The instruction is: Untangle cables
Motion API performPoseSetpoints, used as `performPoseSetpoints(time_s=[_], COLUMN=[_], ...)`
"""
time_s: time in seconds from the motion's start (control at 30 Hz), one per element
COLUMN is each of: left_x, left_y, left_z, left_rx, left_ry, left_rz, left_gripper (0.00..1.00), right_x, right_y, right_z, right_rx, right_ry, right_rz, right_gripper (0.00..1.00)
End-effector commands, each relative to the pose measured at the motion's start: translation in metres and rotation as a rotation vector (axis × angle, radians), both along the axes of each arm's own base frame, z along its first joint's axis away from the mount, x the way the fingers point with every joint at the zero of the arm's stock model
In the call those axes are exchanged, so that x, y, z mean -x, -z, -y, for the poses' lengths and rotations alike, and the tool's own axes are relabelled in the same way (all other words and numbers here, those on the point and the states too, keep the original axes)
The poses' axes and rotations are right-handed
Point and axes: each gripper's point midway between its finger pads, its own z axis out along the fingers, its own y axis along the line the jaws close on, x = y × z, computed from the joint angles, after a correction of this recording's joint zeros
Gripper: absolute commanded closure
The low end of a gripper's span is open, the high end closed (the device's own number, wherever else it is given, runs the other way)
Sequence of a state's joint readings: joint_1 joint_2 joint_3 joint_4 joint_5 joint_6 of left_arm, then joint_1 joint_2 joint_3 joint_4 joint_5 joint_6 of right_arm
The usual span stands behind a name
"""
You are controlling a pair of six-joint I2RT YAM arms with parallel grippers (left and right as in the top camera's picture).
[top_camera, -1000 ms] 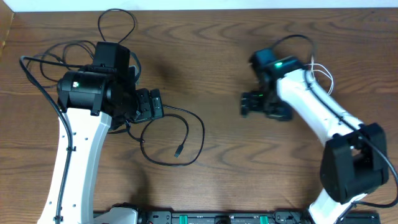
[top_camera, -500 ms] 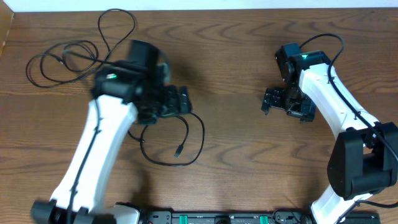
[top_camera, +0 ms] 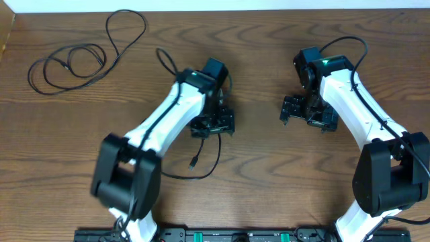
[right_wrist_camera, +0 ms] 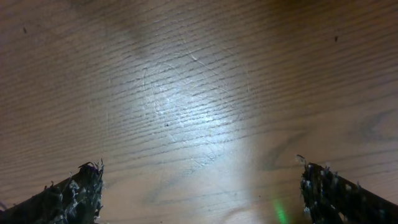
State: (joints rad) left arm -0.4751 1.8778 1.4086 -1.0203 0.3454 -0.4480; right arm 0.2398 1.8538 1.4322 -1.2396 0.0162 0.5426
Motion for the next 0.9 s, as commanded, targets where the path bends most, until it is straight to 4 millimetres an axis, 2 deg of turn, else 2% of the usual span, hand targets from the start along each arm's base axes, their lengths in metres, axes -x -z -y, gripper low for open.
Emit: performPoseSetpoints(time_s=[0.0, 0.1, 0.2, 0.4, 0.53, 0.63, 0.87], left_x=[-0.006, -0.015, -0.020, -0.025, -0.027, -0.032, -0.036], left_y=[0.023, 0.037, 0.045, 0.058, 0.060, 0.061, 0.067], left_z=[-0.008, -0.020, -0.023, -0.018, -0.017, -0.015, -0.013], left_rx=[-0.072, -0.151, -0.177, -0.180, -0.177, -0.166, -0.170], left_ry=[-0.075, -0.111, -0.144, -0.184, -0.184, -0.193, -0.230], left_rz=[-0.033, -0.008, -0.003, -0.007, -0.002, 0.015, 0.041], left_gripper=[0.35, 0.41, 0.51, 0.52, 0.53, 0.59, 0.59], right_x=[-0.004, -0.005, -0.005, -0.004, -0.004, -0.004, -0.004], right_y=[-0.008, -0.008, -0.008, -0.008, -0.008, -0.008, -0.008], right_z=[0.000, 0.001, 0.001, 0.001, 0.001, 0.001, 0.000], right_rx=[0.001, 0.008, 0.007, 0.007, 0.007, 0.007, 0.007], right_ry=[-0.011, -0.011, -0.011, -0.011, -0.011, -0.011, -0.014], right_rz=[0.031, 0.033, 0.033, 0.032, 0.033, 0.033, 0.032], right_gripper=[0.01, 0.01, 0.01, 0.01, 0.01, 0.01, 0.01])
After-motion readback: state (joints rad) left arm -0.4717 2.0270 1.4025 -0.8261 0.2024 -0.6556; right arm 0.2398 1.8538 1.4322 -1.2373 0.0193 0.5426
